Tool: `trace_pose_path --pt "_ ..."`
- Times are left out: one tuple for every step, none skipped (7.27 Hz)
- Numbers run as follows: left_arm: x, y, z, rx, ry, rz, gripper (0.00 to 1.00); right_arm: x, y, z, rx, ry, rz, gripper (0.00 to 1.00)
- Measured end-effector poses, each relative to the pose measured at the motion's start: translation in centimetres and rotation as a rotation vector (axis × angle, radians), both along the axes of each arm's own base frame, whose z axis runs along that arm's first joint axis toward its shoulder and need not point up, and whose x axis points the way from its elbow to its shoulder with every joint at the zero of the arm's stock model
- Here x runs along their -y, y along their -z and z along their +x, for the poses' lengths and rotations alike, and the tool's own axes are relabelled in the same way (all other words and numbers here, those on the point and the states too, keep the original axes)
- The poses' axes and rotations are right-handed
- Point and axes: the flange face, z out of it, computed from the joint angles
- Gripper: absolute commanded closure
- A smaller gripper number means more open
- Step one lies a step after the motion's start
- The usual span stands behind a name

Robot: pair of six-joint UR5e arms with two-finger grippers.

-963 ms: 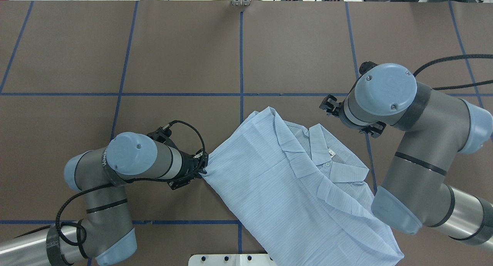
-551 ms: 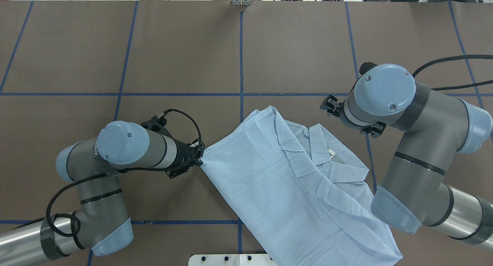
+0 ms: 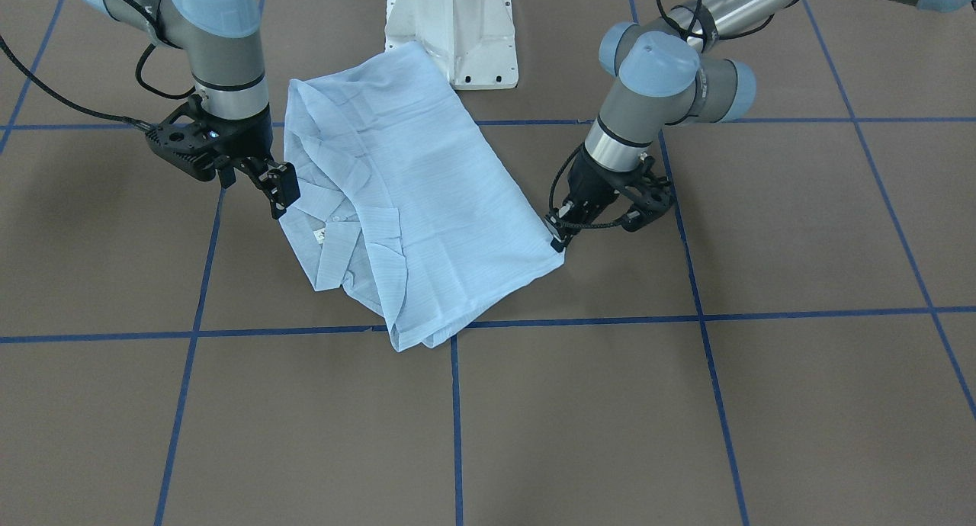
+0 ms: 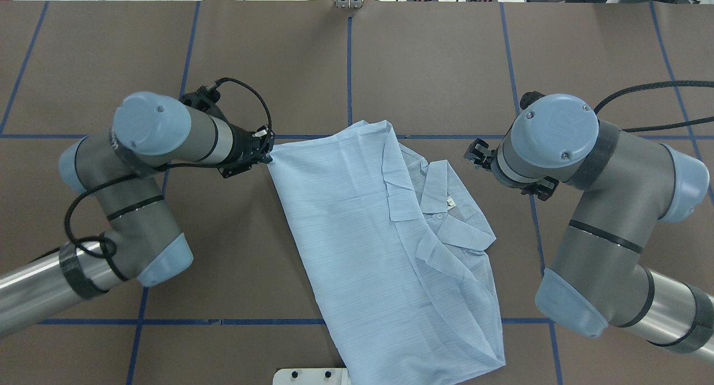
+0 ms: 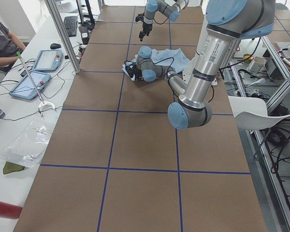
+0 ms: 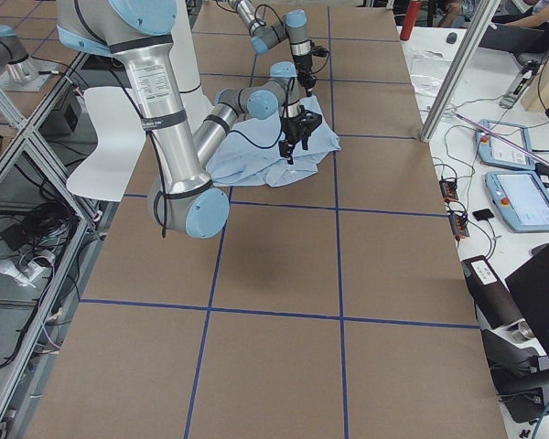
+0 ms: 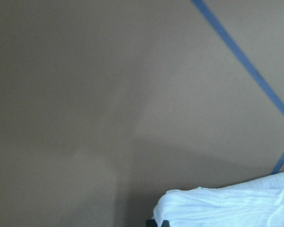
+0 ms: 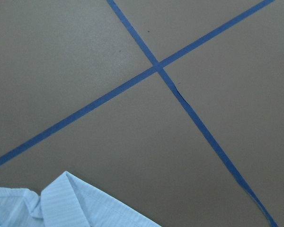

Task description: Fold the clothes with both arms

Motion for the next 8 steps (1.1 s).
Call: trace_pose_path --pt "4.4 -0.6 0.5 0.021 0.03 0.019 1.0 0.0 0.1 -0.1 0.004 -0.002 0.003 0.0" --pt "8.9 -1.2 1.1 0.015 0.066 0.043 1.0 -0.1 0.4 -0.3 0.015 -0.003 0.011 0.0" --pt "12.6 -1.4 1.9 0.011 0.105 0.074 1.0 -0.2 0.8 -0.7 0.03 -0.001 0.022 0.0" --pt "15.2 -1.3 2.4 0.026 0.134 0.113 0.73 -0.4 1.4 -1.3 0.045 0.003 0.037 0.0" --pt "16.4 -1.3 2.3 0.047 0.136 0.152 0.71 -0.6 2.2 -2.2 0.061 0.01 0.057 0.0" --pt "16.9 -1.5 1.8 0.062 0.13 0.181 0.71 -0.7 3.4 -3.4 0.077 0.016 0.08 0.0" --pt "17.2 -2.1 0.1 0.064 0.118 0.199 0.7 -0.8 4.5 -4.5 0.089 0.018 0.102 0.0" --pt "17.0 -3.0 -2.8 0.053 0.087 0.213 0.69 -1.0 5.6 -5.7 0.095 0.027 0.119 0.0"
